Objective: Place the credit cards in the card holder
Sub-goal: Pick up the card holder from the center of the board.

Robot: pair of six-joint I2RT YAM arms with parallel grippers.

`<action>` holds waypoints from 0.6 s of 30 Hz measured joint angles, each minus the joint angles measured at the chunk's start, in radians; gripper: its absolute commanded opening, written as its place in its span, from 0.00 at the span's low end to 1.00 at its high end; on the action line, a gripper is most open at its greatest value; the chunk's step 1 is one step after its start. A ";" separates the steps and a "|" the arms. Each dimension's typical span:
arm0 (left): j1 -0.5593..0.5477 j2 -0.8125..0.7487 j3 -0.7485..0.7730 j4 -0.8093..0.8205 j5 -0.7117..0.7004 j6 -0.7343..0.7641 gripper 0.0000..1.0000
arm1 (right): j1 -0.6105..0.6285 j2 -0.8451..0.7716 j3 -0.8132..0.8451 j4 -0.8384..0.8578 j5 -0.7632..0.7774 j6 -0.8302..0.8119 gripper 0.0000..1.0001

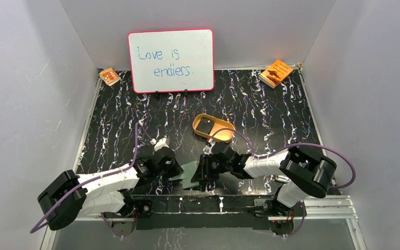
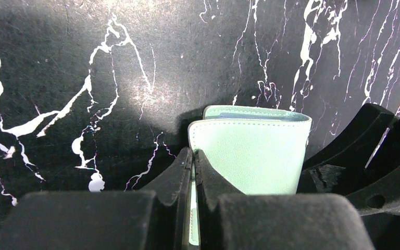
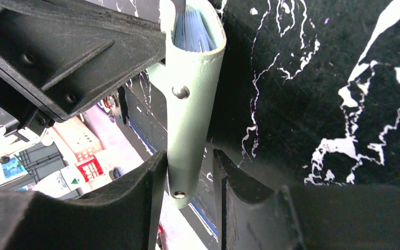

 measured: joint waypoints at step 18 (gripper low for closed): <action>0.000 -0.102 0.089 -0.261 -0.059 -0.005 0.69 | 0.004 -0.044 0.140 -0.234 0.040 -0.161 0.00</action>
